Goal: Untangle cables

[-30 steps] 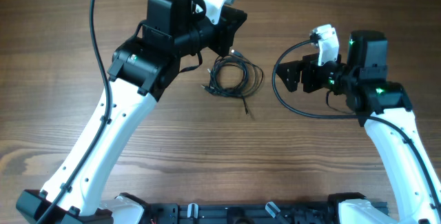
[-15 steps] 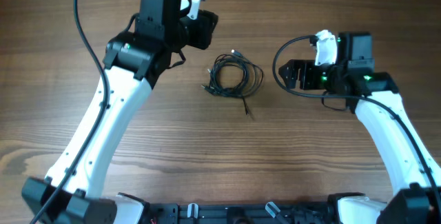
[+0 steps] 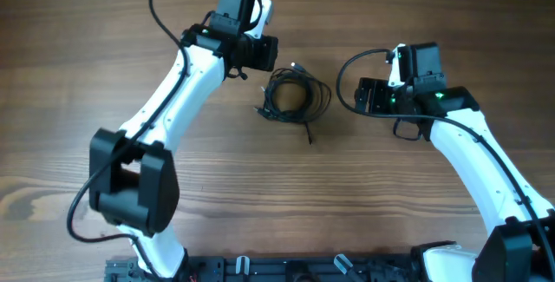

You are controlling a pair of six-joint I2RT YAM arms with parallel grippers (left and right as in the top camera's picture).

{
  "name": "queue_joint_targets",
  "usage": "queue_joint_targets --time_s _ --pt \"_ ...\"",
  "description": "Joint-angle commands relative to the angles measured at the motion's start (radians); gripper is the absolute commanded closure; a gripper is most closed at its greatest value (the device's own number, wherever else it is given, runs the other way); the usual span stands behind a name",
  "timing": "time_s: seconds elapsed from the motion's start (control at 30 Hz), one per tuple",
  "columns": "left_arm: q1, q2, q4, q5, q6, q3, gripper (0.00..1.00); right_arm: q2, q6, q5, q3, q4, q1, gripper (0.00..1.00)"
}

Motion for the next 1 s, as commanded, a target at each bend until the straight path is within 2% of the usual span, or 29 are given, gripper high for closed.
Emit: queue_joint_targets --time_s 0.0,0.13,0.3,0.4,0.5,0.77,0.97 --pt "0.001 0.048 0.0 -0.005 0.002 0.018 0.38 0.015 0.037 0.08 -0.004 -0.014 0.003 0.0" --pt "-0.005 0.089 -0.007 0.073 0.045 0.018 0.39 0.015 0.041 0.08 -0.004 -0.016 0.003 0.01" --pt "-0.011 0.122 -0.012 0.079 0.055 0.017 0.41 0.015 0.061 0.08 -0.004 -0.016 0.003 0.0" --pt "-0.018 0.142 -0.035 0.116 0.143 0.017 0.47 0.015 0.061 0.08 -0.004 -0.017 0.003 0.0" --pt "-0.024 0.158 -0.06 0.116 0.174 0.015 0.48 0.015 0.061 0.08 -0.004 -0.016 0.003 0.0" --pt "-0.024 0.178 -0.069 0.117 0.209 -0.007 0.49 0.015 0.061 0.08 -0.004 -0.016 0.003 0.0" --pt "-0.024 0.199 -0.017 0.117 0.209 -0.071 0.49 0.015 0.06 0.08 -0.004 -0.017 0.003 0.0"
